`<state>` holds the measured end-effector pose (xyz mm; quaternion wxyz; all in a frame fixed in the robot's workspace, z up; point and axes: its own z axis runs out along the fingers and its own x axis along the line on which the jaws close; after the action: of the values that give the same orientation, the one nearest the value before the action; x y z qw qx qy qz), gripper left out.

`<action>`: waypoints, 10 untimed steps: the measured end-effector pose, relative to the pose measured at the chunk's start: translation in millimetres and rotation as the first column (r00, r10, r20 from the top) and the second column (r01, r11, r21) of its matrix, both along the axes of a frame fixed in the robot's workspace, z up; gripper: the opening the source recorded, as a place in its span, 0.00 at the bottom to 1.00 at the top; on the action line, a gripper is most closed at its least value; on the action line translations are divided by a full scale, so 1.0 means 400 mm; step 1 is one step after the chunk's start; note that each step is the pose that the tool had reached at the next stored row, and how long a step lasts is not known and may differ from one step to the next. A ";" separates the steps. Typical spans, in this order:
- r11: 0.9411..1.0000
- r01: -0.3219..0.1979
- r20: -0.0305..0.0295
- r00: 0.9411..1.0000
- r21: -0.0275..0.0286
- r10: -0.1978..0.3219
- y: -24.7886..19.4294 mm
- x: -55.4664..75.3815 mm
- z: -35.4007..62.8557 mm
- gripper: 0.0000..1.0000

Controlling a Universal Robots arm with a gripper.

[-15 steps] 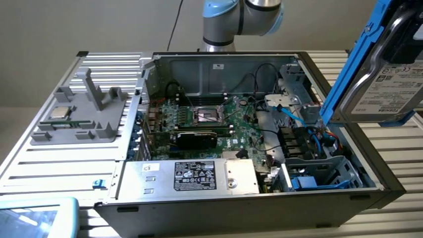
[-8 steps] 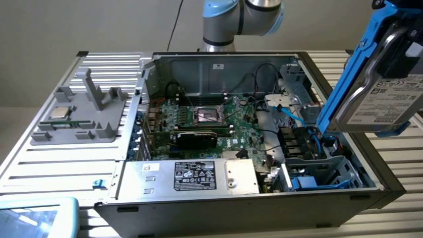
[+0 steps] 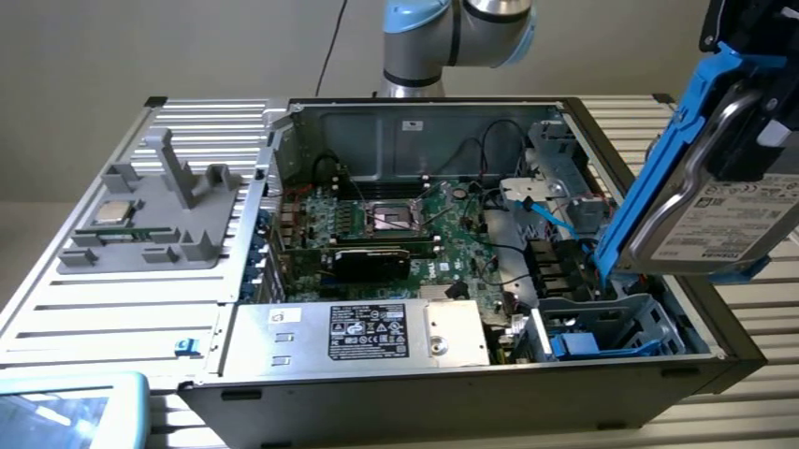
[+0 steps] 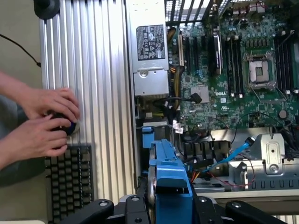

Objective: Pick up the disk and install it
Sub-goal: 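Insert the disk into the insertion slot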

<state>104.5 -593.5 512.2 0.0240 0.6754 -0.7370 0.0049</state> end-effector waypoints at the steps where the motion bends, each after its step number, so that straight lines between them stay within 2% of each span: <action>1: 1.000 0.002 0.000 1.000 0.000 -0.002 -0.003 0.000 -0.004 0.37; 6: 1.000 0.015 0.000 1.000 0.000 -0.015 -0.013 -0.002 -0.027 0.37; 10: 1.000 0.023 -0.001 1.000 0.000 -0.023 -0.014 -0.010 -0.042 0.37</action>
<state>100.4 -599.2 495.4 0.0243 0.6668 -0.7448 0.0043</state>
